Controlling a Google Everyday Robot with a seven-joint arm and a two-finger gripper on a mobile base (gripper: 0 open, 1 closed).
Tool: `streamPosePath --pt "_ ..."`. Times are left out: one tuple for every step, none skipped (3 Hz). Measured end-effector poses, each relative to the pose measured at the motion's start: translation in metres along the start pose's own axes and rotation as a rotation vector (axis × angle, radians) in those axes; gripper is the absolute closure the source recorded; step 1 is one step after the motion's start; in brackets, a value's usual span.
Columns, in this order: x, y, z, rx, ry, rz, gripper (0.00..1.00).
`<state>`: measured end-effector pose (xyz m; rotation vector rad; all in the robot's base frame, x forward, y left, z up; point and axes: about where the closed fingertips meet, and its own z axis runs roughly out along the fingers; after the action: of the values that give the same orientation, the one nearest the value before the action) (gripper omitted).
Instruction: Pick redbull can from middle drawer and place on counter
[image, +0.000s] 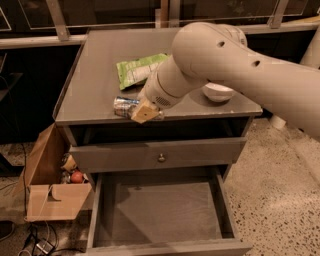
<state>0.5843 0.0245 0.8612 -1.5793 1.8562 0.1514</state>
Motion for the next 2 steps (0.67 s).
streamPosePath --pt "-0.006 -0.012 0.001 0.006 0.002 -0.020 1.00" --pt "-0.012 -0.022 0.000 0.010 0.015 -0.045 1.00"
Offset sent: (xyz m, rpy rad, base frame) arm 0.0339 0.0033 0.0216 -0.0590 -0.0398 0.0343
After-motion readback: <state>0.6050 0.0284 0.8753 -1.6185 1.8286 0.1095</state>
